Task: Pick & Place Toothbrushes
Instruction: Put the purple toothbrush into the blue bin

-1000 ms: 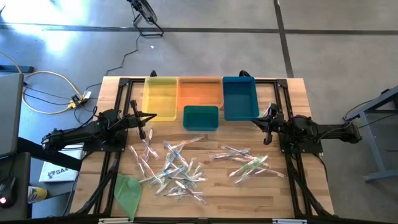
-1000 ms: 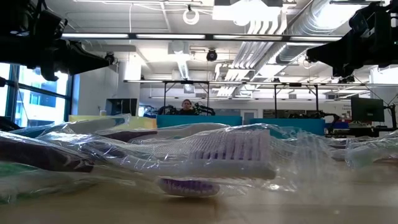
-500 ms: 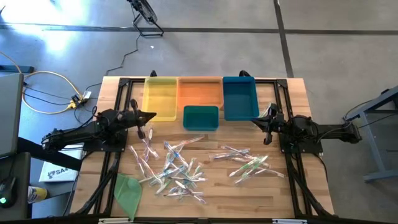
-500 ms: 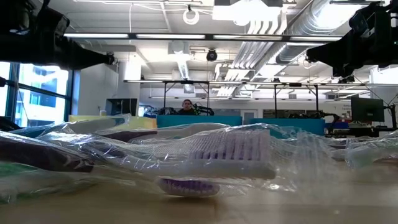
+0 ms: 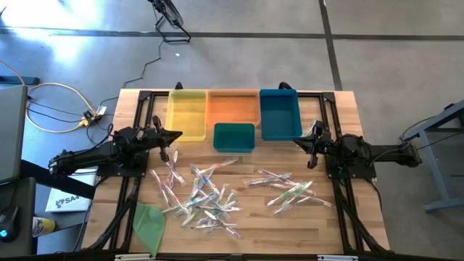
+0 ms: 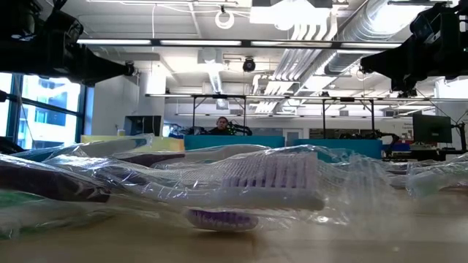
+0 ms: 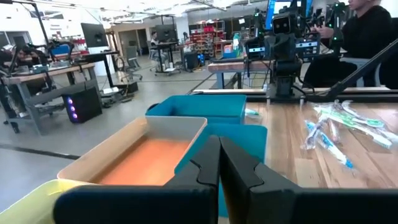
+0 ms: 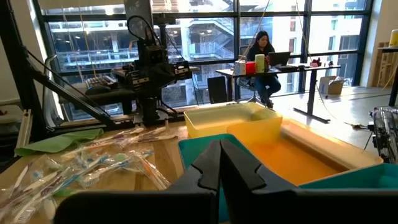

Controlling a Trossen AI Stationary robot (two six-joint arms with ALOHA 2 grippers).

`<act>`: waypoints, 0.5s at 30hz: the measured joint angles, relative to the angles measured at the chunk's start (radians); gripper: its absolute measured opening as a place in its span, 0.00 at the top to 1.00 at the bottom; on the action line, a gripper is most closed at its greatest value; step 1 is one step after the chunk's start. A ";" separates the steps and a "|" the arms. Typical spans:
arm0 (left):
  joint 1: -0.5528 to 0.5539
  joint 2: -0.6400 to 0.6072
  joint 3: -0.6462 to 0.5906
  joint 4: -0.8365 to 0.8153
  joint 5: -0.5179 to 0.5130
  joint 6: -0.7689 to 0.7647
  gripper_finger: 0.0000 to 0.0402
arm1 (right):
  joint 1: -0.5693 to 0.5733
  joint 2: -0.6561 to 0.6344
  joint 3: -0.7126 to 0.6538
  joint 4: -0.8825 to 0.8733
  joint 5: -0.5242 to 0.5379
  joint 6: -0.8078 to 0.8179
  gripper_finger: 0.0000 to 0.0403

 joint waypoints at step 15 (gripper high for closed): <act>0.000 0.000 0.000 -0.001 0.000 0.270 1.00 | 0.000 0.000 0.000 0.000 0.000 0.031 0.99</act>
